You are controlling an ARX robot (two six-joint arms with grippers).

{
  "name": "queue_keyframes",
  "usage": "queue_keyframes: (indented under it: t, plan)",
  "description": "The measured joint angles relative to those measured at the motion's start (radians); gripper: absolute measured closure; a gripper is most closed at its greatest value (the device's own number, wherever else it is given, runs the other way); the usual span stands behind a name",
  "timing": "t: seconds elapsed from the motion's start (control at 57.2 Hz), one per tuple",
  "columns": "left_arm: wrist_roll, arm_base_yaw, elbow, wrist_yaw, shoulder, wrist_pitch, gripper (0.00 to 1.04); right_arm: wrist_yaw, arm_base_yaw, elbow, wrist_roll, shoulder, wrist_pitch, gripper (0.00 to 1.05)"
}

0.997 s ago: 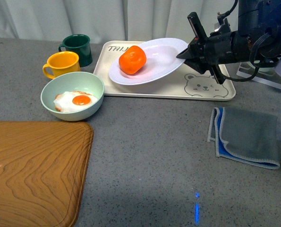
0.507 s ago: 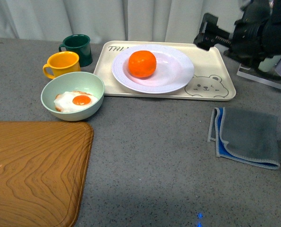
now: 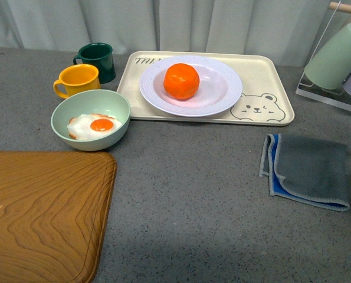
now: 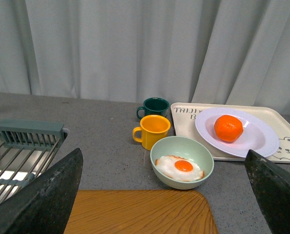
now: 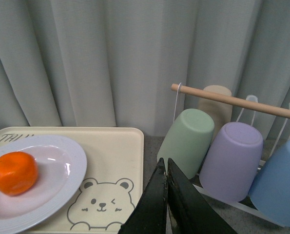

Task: Place orange and plate with both arms

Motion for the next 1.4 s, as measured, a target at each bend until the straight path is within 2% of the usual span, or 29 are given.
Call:
queue_keyframes:
  t: [0.227,0.332,0.629,1.399]
  plan:
    - [0.000,0.000,0.000,0.000,0.000,0.000,0.07,-0.021,-0.026,-0.159,-0.001,-0.185,-0.024,1.04]
    - [0.000,0.000,0.000,0.000,0.000,0.000,0.07,-0.077,-0.061,-0.199,-0.002,-0.304,-0.124,1.04]
    - [0.000,0.000,0.000,0.000,0.000,0.000,0.07,-0.081,-0.085,-0.318,-0.001,-0.566,-0.251,1.04]
    - [0.000,0.000,0.000,0.000,0.000,0.000,0.07,-0.083,-0.085,-0.417,-0.001,-1.132,-0.703,1.04]
